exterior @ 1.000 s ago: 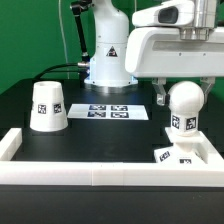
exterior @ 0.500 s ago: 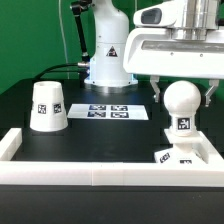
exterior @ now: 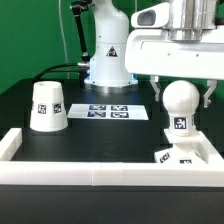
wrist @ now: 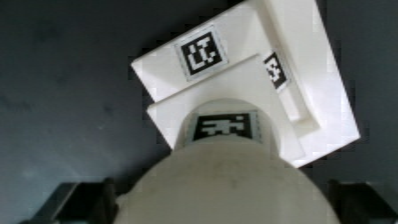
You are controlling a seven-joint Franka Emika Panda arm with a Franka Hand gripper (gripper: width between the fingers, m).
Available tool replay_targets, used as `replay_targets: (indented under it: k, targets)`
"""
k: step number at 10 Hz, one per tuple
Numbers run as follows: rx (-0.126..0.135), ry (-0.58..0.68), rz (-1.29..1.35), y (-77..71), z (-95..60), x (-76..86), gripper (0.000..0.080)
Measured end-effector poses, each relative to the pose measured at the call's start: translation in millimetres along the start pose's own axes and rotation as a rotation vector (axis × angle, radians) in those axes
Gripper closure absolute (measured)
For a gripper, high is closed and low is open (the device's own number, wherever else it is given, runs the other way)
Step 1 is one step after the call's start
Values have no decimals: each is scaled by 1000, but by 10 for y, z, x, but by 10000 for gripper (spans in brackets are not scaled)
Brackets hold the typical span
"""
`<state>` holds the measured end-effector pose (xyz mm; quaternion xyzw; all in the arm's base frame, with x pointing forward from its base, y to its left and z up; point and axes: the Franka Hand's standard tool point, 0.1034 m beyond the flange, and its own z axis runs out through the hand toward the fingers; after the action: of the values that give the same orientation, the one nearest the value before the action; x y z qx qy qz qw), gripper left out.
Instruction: Assemble lamp
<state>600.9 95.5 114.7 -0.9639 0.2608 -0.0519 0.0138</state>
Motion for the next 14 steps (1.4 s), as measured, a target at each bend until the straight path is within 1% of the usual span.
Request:
replay_targets:
  k: [1,2,3,6,7,8,11,13,14]
  targets:
    - [3,-18,130,-11,2,-26,220]
    - [-2,-40,229,-25,4,-54,220]
    - [0,-63,328,-39,4,-64,220]
    - [18,-138,618,-76,3,-87,220]
    - [17,-153,714,-88,2,-93,220]
    - [3,-173,796,-96,14,-122,220]
    - [-1,-184,935,-121,24,-138,220]
    - [-3,-191,987,-147,23,-161,220]
    - [-1,-190,959,-147,24,-162,220]
